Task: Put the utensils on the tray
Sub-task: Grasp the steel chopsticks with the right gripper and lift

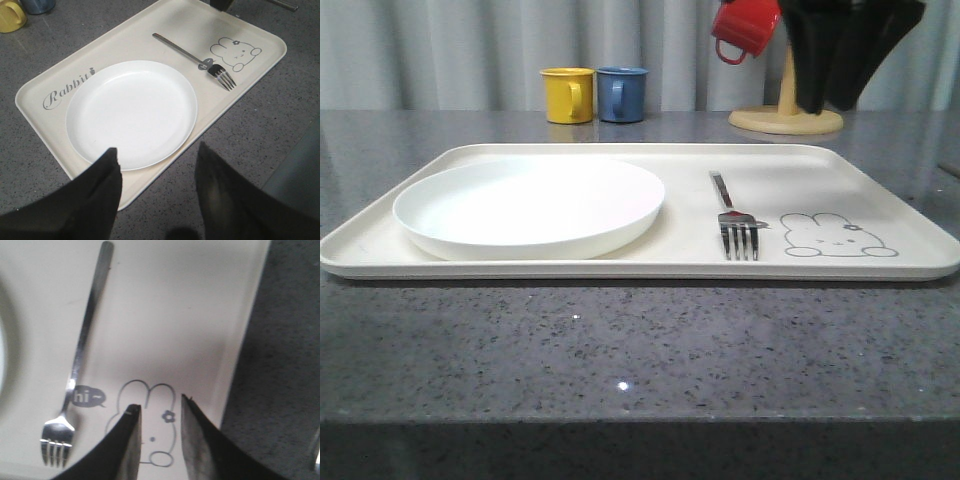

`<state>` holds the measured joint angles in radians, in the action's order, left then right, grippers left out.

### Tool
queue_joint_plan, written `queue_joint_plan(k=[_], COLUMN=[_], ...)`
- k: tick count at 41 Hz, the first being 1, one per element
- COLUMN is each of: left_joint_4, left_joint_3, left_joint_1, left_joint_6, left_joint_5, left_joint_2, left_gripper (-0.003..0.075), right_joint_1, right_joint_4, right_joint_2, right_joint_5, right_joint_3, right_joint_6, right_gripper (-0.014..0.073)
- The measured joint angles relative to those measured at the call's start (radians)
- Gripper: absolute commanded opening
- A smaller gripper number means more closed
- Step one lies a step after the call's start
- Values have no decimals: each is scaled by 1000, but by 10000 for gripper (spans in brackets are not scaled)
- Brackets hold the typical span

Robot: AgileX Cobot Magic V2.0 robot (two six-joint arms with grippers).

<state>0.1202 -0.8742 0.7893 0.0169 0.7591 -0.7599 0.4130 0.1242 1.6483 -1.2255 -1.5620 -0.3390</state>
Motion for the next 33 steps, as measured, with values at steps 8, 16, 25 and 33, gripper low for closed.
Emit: queue_joint_plan(k=[8, 16, 25, 33], left_joint_4=[0, 0, 0, 0], left_joint_3=[0, 0, 0, 0], left_joint_1=[0, 0, 0, 0], left_joint_6=[0, 0, 0, 0], left_joint_5=[0, 0, 0, 0], left_joint_2=[0, 0, 0, 0], left_gripper=[335, 335, 335, 335], right_joint_1=[-193, -405, -510, -514], right_joint_4=[-15, -95, -112, -155], right_joint_2=[-50, -51, -8, 52], right_joint_5=[-4, -4, -6, -2], right_joint_3=[69, 158, 184, 184], right_joint_6=[119, 239, 271, 289], right_gripper=[237, 237, 237, 237])
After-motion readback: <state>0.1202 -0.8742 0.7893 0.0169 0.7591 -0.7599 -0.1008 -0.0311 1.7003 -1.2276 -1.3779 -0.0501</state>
